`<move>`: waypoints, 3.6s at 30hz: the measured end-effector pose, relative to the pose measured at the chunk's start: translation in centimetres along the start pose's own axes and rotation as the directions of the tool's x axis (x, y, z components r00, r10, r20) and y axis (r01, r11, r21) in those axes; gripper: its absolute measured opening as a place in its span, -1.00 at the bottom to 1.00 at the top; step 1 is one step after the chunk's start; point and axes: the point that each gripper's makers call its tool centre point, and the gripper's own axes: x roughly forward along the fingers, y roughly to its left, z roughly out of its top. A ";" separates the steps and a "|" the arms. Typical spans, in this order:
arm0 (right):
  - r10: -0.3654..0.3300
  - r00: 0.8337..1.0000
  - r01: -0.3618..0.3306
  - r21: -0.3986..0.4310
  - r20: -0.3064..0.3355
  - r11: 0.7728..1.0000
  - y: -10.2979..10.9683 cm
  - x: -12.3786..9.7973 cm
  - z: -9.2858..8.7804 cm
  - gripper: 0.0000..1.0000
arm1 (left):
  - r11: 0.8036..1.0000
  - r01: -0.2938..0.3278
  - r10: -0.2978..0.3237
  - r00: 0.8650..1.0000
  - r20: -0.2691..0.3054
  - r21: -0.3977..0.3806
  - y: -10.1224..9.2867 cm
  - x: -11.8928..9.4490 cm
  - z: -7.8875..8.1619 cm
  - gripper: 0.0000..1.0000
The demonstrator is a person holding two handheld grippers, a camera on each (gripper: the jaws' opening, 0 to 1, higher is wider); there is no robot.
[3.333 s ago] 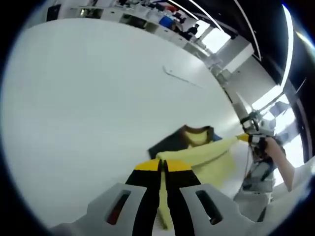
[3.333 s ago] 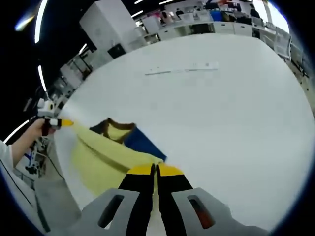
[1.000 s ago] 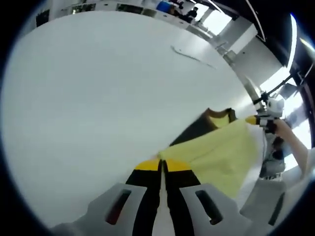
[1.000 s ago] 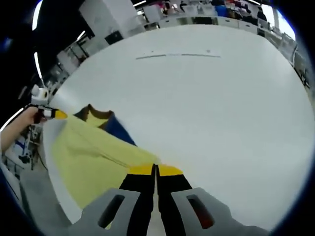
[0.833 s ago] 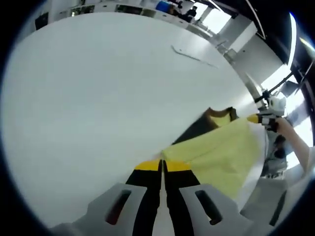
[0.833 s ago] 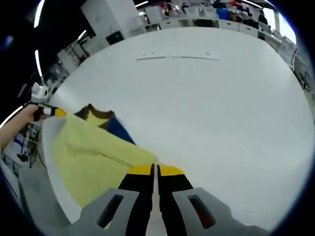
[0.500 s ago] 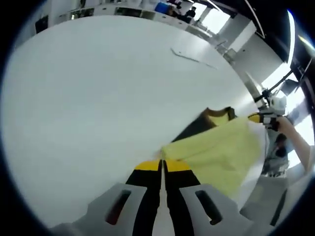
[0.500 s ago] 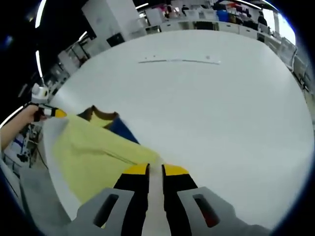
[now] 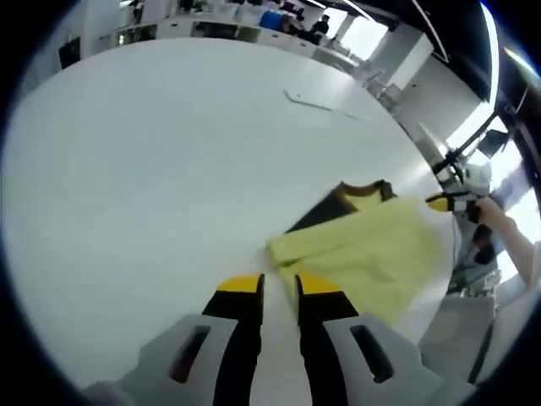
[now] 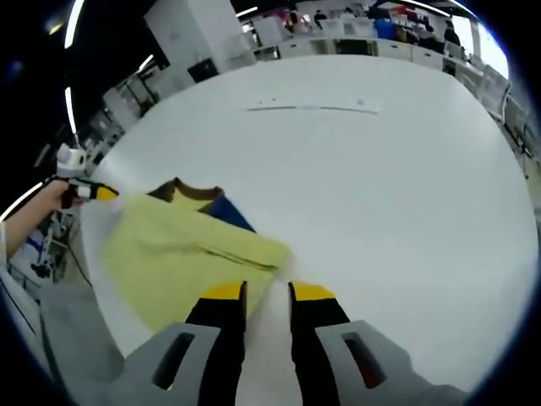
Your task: Fold the garment on the visible template until the final outline fits inside the template.
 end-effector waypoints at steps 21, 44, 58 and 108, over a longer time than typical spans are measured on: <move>0.067 0.995 -0.065 -0.030 0.075 0.997 4.3 -4.3 -0.6 -0.13 | 1.000 -0.022 0.021 0.998 0.056 0.020 -1.3 -4.7 -1.5 -0.27; 0.101 0.986 -0.091 -0.080 0.134 0.993 9.1 -10.5 -2.2 0.52 | 0.999 -0.003 -0.003 0.993 0.116 0.051 -4.2 -10.5 -4.9 0.18; 0.115 0.980 -0.093 -0.135 0.161 0.986 10.9 -13.6 -2.8 0.62 | 0.997 0.015 -0.028 0.987 0.158 0.079 -6.7 -13.7 -6.1 0.59; 0.066 0.975 -0.053 -0.063 0.213 0.997 11.9 -18.4 -6.8 0.99 | 0.996 0.035 -0.046 0.990 0.136 0.085 -9.4 -17.2 -9.9 0.74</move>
